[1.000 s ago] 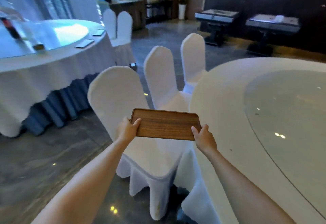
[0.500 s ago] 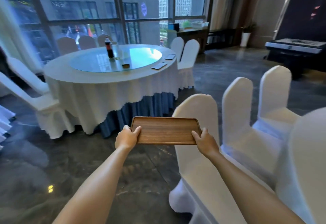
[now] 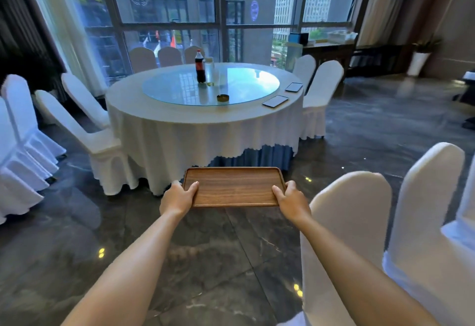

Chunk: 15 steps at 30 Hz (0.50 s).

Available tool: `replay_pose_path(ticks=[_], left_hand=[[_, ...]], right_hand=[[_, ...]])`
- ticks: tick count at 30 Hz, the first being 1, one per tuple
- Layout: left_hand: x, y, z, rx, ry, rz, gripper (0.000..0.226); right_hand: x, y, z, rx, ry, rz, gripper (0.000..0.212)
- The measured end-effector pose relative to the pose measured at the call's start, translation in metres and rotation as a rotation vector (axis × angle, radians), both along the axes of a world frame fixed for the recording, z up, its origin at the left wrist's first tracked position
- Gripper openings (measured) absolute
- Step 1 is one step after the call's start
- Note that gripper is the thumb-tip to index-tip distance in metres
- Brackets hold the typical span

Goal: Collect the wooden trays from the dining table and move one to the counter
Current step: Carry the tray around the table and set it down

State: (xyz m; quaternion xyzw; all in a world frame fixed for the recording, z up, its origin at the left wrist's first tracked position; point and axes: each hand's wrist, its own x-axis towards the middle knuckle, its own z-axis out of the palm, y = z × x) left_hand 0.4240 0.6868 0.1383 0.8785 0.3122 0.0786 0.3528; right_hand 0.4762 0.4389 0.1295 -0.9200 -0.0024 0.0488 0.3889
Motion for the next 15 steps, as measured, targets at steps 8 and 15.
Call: replay_pose_path(ticks=[8, 15], left_hand=[[0.152, 0.041, 0.018, 0.052, -0.034, -0.007, 0.052], [0.275, 0.08, 0.0, 0.019, 0.007, -0.024, 0.047]], right_hand=[[0.166, 0.043, 0.007, 0.031, -0.018, 0.02, 0.043], [0.284, 0.073, -0.007, 0.054, 0.029, -0.006, 0.045]])
